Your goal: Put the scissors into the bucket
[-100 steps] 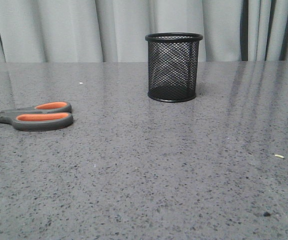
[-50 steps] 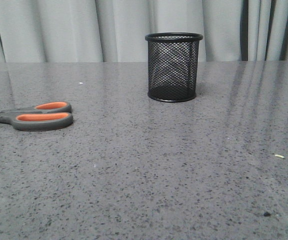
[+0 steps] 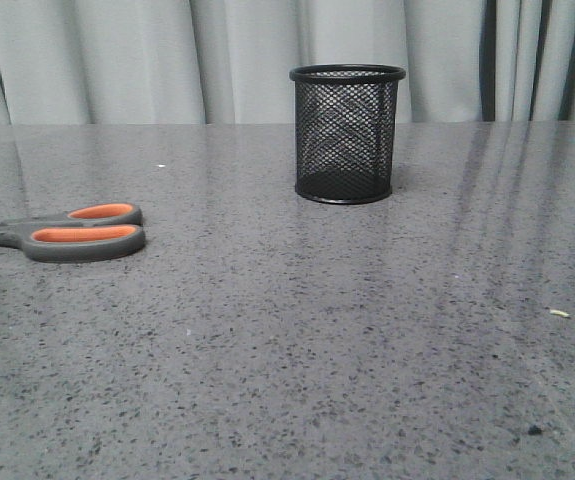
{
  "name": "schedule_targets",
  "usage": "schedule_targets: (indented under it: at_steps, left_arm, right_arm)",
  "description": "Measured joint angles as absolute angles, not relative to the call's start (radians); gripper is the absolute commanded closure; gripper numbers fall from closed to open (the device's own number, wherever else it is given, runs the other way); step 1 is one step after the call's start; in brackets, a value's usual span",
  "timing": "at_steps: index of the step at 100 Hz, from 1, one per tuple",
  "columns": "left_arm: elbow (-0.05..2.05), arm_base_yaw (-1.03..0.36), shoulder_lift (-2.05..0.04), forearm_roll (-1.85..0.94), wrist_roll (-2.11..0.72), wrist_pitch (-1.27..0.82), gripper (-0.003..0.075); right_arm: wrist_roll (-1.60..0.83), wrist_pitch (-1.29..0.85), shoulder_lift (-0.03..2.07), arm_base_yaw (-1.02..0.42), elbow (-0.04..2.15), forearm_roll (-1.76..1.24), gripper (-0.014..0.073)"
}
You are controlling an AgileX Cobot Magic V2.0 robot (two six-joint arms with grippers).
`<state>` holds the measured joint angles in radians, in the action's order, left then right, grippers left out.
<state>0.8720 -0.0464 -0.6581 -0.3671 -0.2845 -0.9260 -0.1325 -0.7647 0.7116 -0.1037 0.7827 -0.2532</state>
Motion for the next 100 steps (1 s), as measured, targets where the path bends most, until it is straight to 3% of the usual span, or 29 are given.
schedule_targets:
  at_steps: [9, 14, 28, 66, 100]
  left_arm:
    - [0.874, -0.046, -0.684, -0.367, -0.31, -0.927, 0.0629]
    - [0.874, -0.046, -0.698, -0.369, -0.315, -0.928, 0.0537]
    - [0.874, -0.046, -0.741, -0.403, -0.338, -0.93, 0.0346]
    - [0.95, -0.046, -0.996, -0.558, -0.693, -1.008, 0.0346]
    - [1.066, -0.046, -1.297, -0.538, -1.355, -1.078, 0.0345]
  right_arm:
    - [-0.169, -0.782, 0.734, -0.106, 0.797, -0.291, 0.0276]
    - [-0.175, -0.784, 0.744, -0.106, 0.803, -0.306, 0.0196]
    - [-0.186, -0.786, 0.748, -0.106, 0.814, -0.319, 0.0179]
    - [-0.188, -0.784, 0.752, -0.106, 0.815, -0.324, 0.0179]
    - [-0.222, -0.803, 0.752, -0.106, 0.815, -0.325, 0.0179]
